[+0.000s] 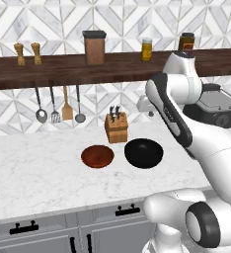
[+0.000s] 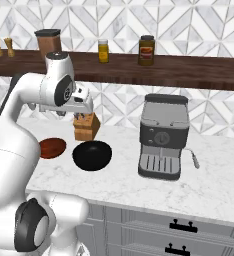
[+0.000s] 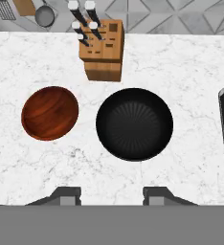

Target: Pick up the bowls on the counter and stack them on top of one another in the open cabinet. Place the smaller bowl on top of the larger bowl.

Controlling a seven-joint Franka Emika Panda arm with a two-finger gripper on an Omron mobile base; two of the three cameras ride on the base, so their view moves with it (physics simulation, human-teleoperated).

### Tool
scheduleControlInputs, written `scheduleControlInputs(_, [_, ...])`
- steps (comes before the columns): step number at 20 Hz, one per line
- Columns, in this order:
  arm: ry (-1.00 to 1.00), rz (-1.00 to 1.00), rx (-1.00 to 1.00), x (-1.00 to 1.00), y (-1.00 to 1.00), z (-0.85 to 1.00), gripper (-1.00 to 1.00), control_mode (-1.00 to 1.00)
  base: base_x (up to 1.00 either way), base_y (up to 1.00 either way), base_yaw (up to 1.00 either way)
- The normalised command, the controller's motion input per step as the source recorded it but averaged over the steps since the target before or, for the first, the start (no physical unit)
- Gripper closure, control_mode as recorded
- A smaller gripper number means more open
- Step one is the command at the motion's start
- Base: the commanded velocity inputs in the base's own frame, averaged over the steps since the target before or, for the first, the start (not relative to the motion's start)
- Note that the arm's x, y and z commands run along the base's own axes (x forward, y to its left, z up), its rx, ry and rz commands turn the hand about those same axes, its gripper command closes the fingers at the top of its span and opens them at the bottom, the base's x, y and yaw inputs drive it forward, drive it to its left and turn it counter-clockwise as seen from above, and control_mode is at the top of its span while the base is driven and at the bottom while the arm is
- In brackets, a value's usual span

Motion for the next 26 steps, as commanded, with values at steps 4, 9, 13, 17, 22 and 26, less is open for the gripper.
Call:
scheduleControlInputs(4, [0.00,0.00,0.03,-0.23,0.09,-0.02,-1.00,-1.00,0.00,0.00,0.00])
scheduleControlInputs(9, [0.01,0.00,0.12,-0.33,0.30,-0.13,-1.00,-1.00,0.00,0.00,0.00])
scheduleControlInputs(13, [0.00,-0.05,0.03,-0.24,0.46,-0.20,-1.00,-1.00,0.00,0.00,0.00])
scheduleControlInputs(17, [0.08,-0.19,0.00,-0.18,0.69,-0.37,-1.00,-1.00,0.00,0.00,0.00])
scheduleControlInputs(22, [0.05,-0.14,0.00,0.00,0.56,-0.52,-1.00,-1.00,0.00,0.00,0.00])
scheduleControlInputs(26, [0.09,-0.13,0.00,0.07,0.39,-0.42,-1.00,-1.00,0.00,0.00,0.00])
